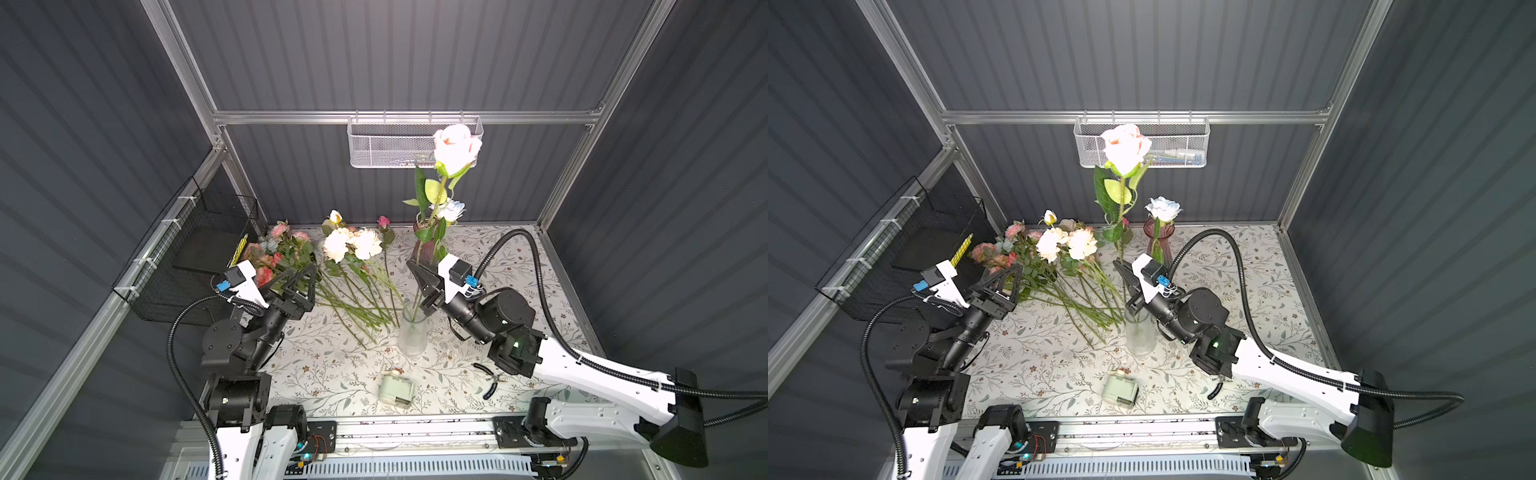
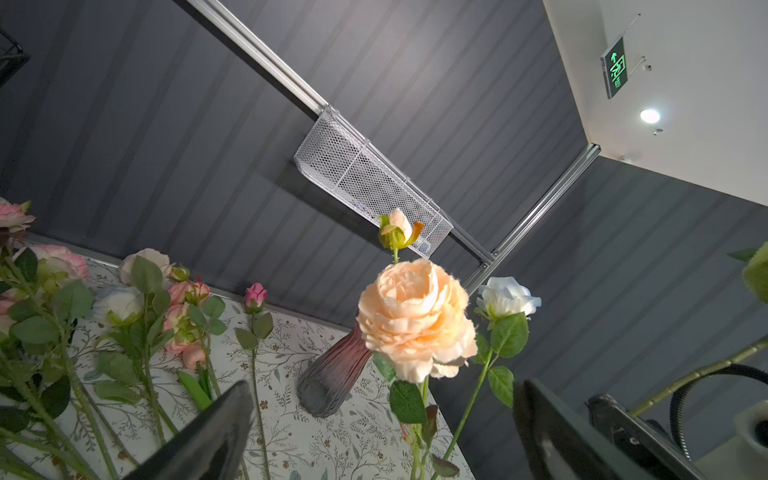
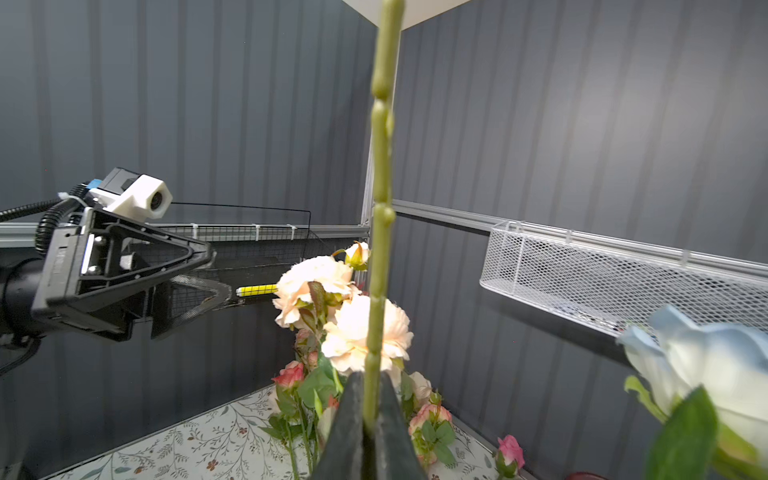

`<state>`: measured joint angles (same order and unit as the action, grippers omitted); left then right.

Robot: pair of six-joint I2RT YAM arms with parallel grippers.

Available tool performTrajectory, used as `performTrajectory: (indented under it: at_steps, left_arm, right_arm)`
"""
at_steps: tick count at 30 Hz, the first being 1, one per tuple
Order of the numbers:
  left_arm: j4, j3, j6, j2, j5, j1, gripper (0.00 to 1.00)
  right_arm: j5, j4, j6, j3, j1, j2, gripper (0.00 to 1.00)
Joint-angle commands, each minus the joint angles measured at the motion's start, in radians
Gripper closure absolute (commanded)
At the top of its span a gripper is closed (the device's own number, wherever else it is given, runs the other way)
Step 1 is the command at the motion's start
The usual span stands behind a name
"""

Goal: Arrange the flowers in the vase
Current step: 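Lower the pink rose into the clear vase with right gripper and open it, then withdraw right gripper from the vase while left gripper returns to the bunch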

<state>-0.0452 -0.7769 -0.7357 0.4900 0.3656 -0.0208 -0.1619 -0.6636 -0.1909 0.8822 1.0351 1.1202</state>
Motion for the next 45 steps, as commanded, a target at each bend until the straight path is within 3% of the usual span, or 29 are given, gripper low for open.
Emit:
performTrajectory:
  at_steps: [1,9,15,22,27,30,34,38,45]
  left_arm:
    - [0.009,0.032,0.008,0.0,0.0,-0.006,0.0]
    - [0.025,0.092,-0.01,0.01,-0.002,-0.007,0.0]
    - [-0.016,0.132,-0.004,0.012,-0.018,-0.007,0.0]
    - [-0.074,0.172,-0.02,0.051,-0.079,-0.007,0.0]
    - [-0.135,0.192,-0.025,0.109,-0.137,-0.006,0.01]
    - [-0.137,0.211,-0.022,0.209,-0.147,-0.005,0.09]
    - [-0.006,0.24,-0.06,0.449,-0.063,-0.005,0.25]
    - [0.169,0.228,-0.111,0.675,-0.001,-0.007,0.29]
    - [0.168,0.127,-0.071,0.858,-0.211,-0.011,0.25]
  right_arm:
    - [-0.016,-0.082,0.041,-0.056,-0.022,-0.007,1.0]
    - [-0.027,-0.074,0.152,-0.196,-0.038,-0.007,0.99]
    - [-0.032,-0.038,0.265,-0.284,-0.038,-0.053,0.61]
    - [-0.013,0.04,0.396,-0.365,-0.037,-0.187,0.46]
    - [-0.013,0.151,0.459,-0.424,-0.035,-0.34,0.41]
    - [-0.031,0.236,0.478,-0.45,-0.034,-0.438,0.41]
    - [-0.051,0.31,0.496,-0.476,-0.033,-0.535,0.41]
    - [-0.057,0.354,0.503,-0.479,-0.033,-0.576,0.42]
    - [-0.062,0.374,0.507,-0.491,-0.032,-0.606,0.42]
